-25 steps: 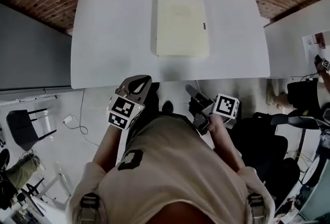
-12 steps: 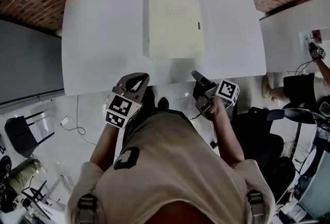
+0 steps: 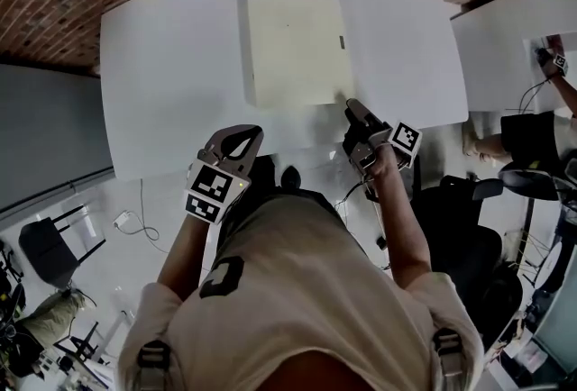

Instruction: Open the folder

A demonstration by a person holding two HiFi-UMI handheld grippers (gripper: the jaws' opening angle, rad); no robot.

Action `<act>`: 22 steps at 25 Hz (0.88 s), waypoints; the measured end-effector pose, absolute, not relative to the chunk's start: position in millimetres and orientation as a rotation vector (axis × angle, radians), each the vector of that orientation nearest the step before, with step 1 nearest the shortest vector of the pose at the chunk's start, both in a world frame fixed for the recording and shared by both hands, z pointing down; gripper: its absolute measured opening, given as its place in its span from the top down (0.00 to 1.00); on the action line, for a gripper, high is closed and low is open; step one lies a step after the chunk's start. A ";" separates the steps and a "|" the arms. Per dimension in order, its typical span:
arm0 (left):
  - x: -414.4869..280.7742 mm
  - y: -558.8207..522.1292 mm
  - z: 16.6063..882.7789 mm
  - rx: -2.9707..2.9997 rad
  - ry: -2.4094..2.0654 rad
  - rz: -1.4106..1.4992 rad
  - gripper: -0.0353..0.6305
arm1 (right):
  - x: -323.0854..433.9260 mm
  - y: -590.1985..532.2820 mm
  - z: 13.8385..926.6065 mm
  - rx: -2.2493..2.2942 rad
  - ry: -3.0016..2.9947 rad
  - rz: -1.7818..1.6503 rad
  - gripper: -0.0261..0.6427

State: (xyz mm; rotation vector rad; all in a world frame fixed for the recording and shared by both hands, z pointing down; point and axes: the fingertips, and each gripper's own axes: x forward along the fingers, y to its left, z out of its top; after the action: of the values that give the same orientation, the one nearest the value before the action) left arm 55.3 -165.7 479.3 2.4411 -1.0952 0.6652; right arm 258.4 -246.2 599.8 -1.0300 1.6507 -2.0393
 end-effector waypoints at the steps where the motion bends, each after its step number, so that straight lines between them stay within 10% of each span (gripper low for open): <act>1: 54.5 -166.8 479.7 2.439 -1.094 0.666 0.94 | 260.1 -249.4 602.5 -1.029 1.631 -2.040 0.69; 22: 37.5 -164.5 485.6 2.378 -1.126 0.662 0.94 | 258.3 -259.0 616.6 -1.162 1.676 -2.037 0.93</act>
State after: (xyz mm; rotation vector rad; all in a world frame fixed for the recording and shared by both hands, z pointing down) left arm 37.5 -164.5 485.6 2.3783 -1.1261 0.6616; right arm 258.3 -259.0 616.6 -1.1624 1.6756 -2.0373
